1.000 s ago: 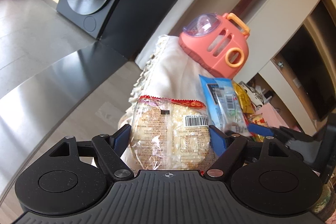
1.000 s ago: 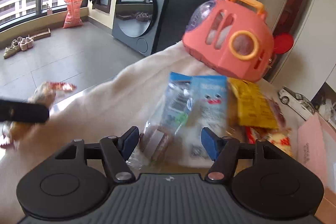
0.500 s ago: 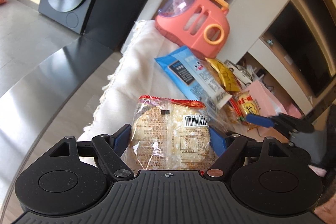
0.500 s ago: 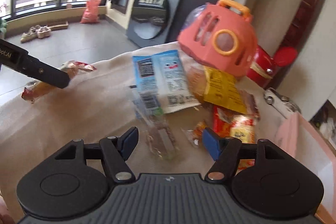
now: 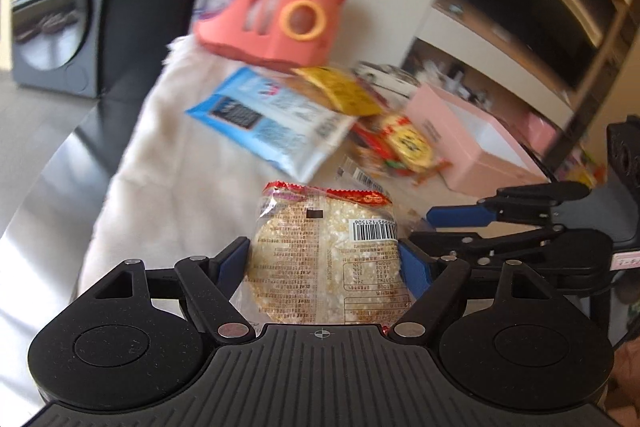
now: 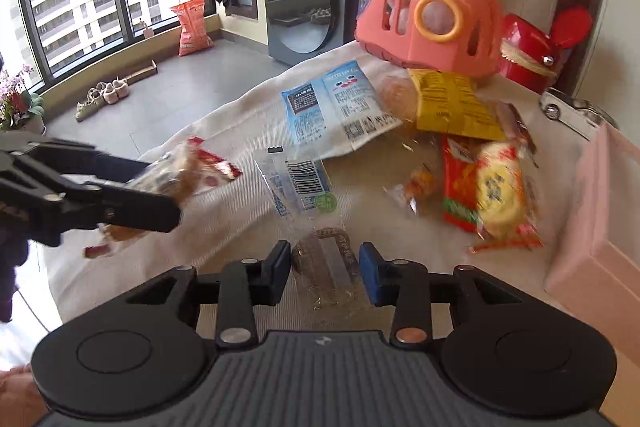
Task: Organize snacks
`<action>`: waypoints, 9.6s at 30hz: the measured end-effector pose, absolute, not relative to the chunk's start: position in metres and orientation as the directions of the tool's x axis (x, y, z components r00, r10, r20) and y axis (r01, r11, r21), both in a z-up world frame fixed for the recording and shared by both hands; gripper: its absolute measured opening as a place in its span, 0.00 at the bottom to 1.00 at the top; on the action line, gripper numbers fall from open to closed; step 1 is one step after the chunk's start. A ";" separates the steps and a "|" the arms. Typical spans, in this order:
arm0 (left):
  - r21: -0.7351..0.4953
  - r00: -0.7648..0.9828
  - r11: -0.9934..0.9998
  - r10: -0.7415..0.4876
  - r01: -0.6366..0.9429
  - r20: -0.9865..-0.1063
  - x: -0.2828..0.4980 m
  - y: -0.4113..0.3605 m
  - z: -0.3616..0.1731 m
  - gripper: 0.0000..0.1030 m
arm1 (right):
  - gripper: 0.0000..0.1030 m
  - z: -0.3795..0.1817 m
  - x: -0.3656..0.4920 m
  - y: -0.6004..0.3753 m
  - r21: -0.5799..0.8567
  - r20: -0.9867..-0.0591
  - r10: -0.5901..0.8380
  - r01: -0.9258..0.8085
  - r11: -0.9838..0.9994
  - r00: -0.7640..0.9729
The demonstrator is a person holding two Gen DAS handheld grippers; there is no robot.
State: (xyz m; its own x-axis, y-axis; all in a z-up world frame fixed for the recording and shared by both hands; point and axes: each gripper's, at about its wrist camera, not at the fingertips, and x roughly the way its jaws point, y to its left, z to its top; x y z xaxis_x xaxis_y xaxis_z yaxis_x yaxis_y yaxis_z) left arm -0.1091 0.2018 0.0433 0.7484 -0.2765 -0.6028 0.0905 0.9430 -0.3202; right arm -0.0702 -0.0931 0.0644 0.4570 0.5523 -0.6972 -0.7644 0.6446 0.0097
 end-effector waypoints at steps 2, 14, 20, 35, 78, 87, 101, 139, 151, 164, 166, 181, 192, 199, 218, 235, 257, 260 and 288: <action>-0.290 0.735 0.946 -0.298 0.144 -0.609 -0.109 0.182 0.047 0.81 | 0.36 0.071 -0.082 -0.116 0.011 -0.687 0.548 -0.747 0.665 0.478; -0.200 0.786 0.883 -0.468 0.424 -0.404 -0.036 0.070 0.164 0.81 | 0.36 0.193 -0.090 -0.258 -0.046 -0.443 0.445 -0.516 0.855 0.778; -0.275 0.709 0.853 -0.522 0.443 -0.475 0.092 -0.002 0.146 0.81 | 0.36 0.211 0.008 -0.293 0.004 -0.474 0.315 -0.356 0.935 0.822; -0.335 0.527 0.884 -0.463 0.325 -0.712 0.230 -0.036 0.067 0.81 | 0.53 0.089 0.138 -0.313 0.148 -0.704 0.290 -0.265 0.953 0.649; -0.518 0.760 0.827 -0.186 -0.221 -0.622 0.037 0.241 0.040 0.73 | 0.81 0.091 -0.034 -0.135 -0.084 -0.527 0.353 -0.461 0.883 0.773; -0.496 0.755 0.868 -0.305 -0.031 -0.580 -0.010 0.232 0.054 0.73 | 0.81 0.071 0.038 -0.060 -0.179 -0.600 0.328 -0.522 0.834 0.729; -0.607 0.786 0.736 -0.170 -0.300 -0.594 -0.025 0.303 0.025 0.73 | 0.82 0.062 0.018 0.035 -0.213 -0.606 0.561 -0.795 0.568 0.563; -0.288 0.625 0.948 -0.307 0.134 -0.718 0.094 0.076 0.031 0.46 | 0.84 0.017 -0.074 -0.171 -0.004 -0.652 0.398 -0.528 0.849 0.645; -0.099 0.636 0.992 -0.126 0.078 -0.761 -0.005 0.147 0.054 0.43 | 0.84 0.022 -0.074 -0.163 -0.029 -0.656 0.365 -0.506 0.862 0.661; -0.263 0.624 0.965 -0.201 -0.008 -0.755 -0.013 0.179 0.027 0.48 | 0.84 0.027 -0.081 -0.161 0.008 -0.678 0.390 -0.524 0.852 0.623; -0.305 0.617 0.952 -0.244 0.006 -0.748 -0.016 0.179 0.027 0.48 | 0.84 0.030 -0.081 -0.166 0.057 -0.674 0.419 -0.523 0.850 0.608; -0.282 0.625 0.956 -0.271 0.085 -0.732 -0.042 0.145 0.023 0.43 | 0.85 0.032 -0.100 -0.166 -0.079 -0.667 0.269 -0.424 0.902 0.695; -0.199 0.650 0.973 -0.226 0.117 -0.725 -0.058 0.117 0.018 0.42 | 0.85 0.037 -0.094 -0.187 0.017 -0.622 0.311 -0.384 0.923 0.719; -0.107 0.671 0.983 -0.181 0.151 -0.719 -0.064 0.105 0.016 0.44 | 0.85 0.038 -0.052 -0.176 0.121 -0.673 0.409 -0.455 0.882 0.616; -0.240 0.716 0.952 -0.301 0.189 -0.630 -0.076 0.102 0.053 0.39 | 0.73 0.086 -0.102 -0.225 0.042 -0.644 0.374 -0.458 0.888 0.667; -0.283 0.637 0.895 -0.445 0.345 -0.630 0.165 -0.043 0.104 0.40 | 0.74 0.222 -0.001 -0.311 0.043 -0.422 0.240 -0.245 0.969 0.874; -0.424 0.718 0.896 -0.383 0.135 -0.581 0.092 0.097 0.068 0.40 | 0.80 0.078 0.155 -0.292 0.277 -0.703 0.261 -0.084 0.957 0.661; -0.411 0.720 0.910 -0.319 0.051 -0.616 0.085 0.117 0.054 0.40 | 0.79 0.080 0.152 -0.293 0.251 -0.693 0.207 -0.038 0.967 0.690; -0.479 0.731 0.873 -0.265 -0.095 -0.629 0.007 0.222 0.025 0.40 | 0.78 0.057 0.163 -0.054 0.018 -0.851 0.233 -0.417 0.909 0.471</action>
State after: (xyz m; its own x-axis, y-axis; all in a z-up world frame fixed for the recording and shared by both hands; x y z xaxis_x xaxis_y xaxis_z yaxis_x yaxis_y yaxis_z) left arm 0.0071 0.2218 0.0250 0.7308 -0.2653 -0.6289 -0.0949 0.8729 -0.4785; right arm 0.1630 -0.0535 0.0566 0.4708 0.2330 -0.8509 -0.4168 0.9088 0.0182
